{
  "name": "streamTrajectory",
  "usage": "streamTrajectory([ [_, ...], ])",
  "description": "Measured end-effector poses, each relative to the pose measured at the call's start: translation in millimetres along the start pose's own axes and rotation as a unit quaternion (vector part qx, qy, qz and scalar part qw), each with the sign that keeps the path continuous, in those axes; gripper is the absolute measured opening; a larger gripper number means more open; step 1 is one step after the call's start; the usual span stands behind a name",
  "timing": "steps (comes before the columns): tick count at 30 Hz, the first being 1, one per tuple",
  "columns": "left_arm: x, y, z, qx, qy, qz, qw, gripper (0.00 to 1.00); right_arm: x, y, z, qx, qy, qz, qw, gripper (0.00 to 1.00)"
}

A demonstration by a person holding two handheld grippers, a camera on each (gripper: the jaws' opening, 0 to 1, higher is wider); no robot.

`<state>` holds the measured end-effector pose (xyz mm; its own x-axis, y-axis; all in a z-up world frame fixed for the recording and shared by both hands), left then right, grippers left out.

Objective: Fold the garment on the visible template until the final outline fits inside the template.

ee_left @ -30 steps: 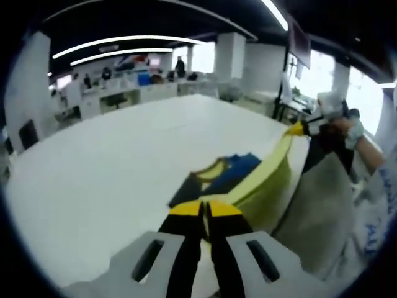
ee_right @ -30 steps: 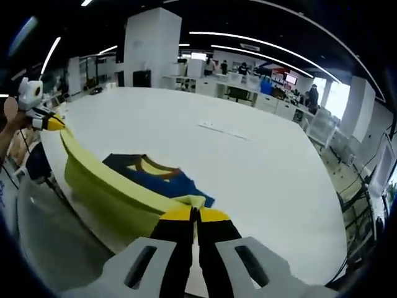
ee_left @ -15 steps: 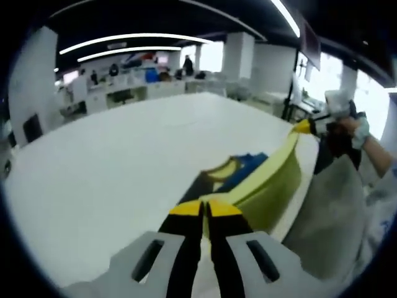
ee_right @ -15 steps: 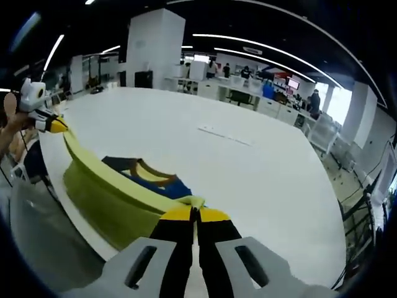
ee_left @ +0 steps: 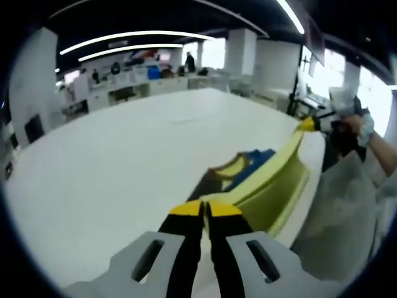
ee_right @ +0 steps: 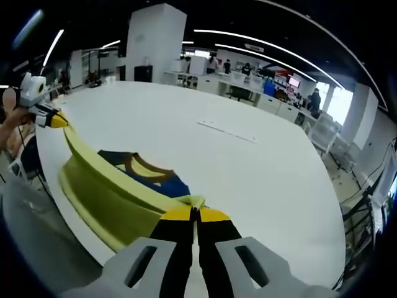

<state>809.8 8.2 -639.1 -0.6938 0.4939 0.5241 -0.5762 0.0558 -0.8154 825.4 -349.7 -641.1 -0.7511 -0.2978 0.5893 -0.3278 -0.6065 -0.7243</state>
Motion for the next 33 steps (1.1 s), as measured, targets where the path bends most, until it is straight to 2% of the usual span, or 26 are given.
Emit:
streamTrajectory([
  [21,-31.7,10.6,-17.1,0.022,-0.008,-0.018,0.9996,0.00,-35.3,17.8,1.6,0.000,-0.014,-0.022,0.9996,0.02],
  [24,-34.8,10.7,-18.4,0.042,0.001,-0.018,0.9990,0.00,-41.4,22.4,1.7,0.001,-0.020,-0.030,0.9993,0.02],
  [33,-45.8,16.9,-25.3,0.055,-0.005,-0.027,0.9981,0.00,-57.4,21.7,1.8,0.001,-0.027,-0.035,0.9990,0.02],
])
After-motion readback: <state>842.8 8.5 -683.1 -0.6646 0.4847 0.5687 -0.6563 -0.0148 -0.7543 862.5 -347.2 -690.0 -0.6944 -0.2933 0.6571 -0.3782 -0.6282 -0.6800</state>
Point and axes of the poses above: the point that each gripper's makers call its tool centre point, and the gripper's own axes: x roughly backward along the fingers, z roughly to its right, y roughly out of its underside, the point moved 2 cm from there along x, roughly backward along the fingers, and after that the axes turned 13 degrees about x, right-handed, at the moved point
